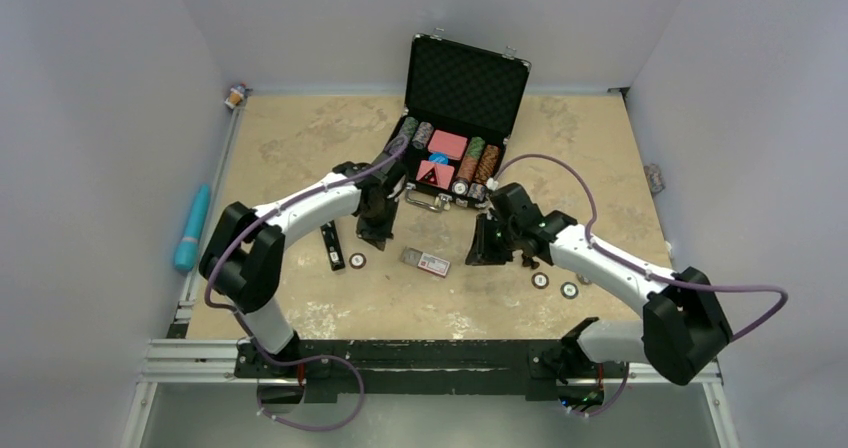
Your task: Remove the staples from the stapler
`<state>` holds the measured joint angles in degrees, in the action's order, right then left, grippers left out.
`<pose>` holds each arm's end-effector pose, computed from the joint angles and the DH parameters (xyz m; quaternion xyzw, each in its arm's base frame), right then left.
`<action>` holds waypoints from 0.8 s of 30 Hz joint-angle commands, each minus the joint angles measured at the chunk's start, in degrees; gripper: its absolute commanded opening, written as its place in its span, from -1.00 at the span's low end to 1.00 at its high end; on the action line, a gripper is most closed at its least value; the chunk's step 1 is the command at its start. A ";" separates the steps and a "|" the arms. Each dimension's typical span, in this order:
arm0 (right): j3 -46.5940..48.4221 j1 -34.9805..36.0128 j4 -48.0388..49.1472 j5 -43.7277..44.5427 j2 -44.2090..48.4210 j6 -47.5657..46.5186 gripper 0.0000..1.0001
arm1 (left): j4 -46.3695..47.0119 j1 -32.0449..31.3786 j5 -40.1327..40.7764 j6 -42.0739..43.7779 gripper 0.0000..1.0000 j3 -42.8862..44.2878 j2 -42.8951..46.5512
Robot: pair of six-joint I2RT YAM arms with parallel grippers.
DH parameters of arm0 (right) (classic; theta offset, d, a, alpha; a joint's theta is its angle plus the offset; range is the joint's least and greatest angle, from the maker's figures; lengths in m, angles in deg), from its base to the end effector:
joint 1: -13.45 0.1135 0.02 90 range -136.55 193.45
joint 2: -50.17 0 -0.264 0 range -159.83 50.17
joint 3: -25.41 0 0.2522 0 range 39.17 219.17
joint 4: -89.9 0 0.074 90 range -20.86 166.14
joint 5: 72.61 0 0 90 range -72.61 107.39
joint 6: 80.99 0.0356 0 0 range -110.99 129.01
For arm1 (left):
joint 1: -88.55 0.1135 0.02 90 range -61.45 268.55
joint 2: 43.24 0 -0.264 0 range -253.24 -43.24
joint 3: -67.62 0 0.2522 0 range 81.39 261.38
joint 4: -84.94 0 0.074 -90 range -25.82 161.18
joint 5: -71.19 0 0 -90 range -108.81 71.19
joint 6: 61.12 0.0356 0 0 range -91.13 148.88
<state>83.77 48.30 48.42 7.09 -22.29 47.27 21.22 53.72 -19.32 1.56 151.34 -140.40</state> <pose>0.1988 0.1462 0.2138 0.0018 0.9517 0.2444 0.1856 0.2646 -0.1845 0.2100 0.0656 0.9916 -0.0615 0.0935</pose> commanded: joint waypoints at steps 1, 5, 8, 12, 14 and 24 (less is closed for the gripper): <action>-1.62 1.06 8.38 -6.79 -3.03 -0.06 -0.59 | 5.08 -0.06 -3.10 2.99 -1.00 -1.66 -1.67; -1.72 2.40 10.43 -8.01 -6.30 -0.46 -0.59 | 7.33 -0.14 -4.19 3.82 -1.00 -2.32 -3.29; -1.18 2.97 10.68 -7.47 -8.90 -0.56 -0.60 | 7.90 -0.10 -4.42 4.23 -1.00 -1.97 -5.09; 0.02 3.03 9.20 -5.16 -12.10 -0.60 -0.60 | 9.16 -0.15 -5.52 4.46 -1.00 -1.77 -6.09; 0.88 3.08 8.23 -4.52 -13.76 -0.80 -0.60 | 9.41 -0.07 -5.59 4.37 -1.00 -1.50 -6.70; 3.85 3.03 7.99 -4.03 -18.39 -1.67 -0.75 | 11.83 -0.27 -8.98 4.94 -1.00 -1.62 -8.55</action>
<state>84.45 51.18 56.24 1.86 -39.91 46.62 30.71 53.65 -25.75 4.71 149.02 -148.14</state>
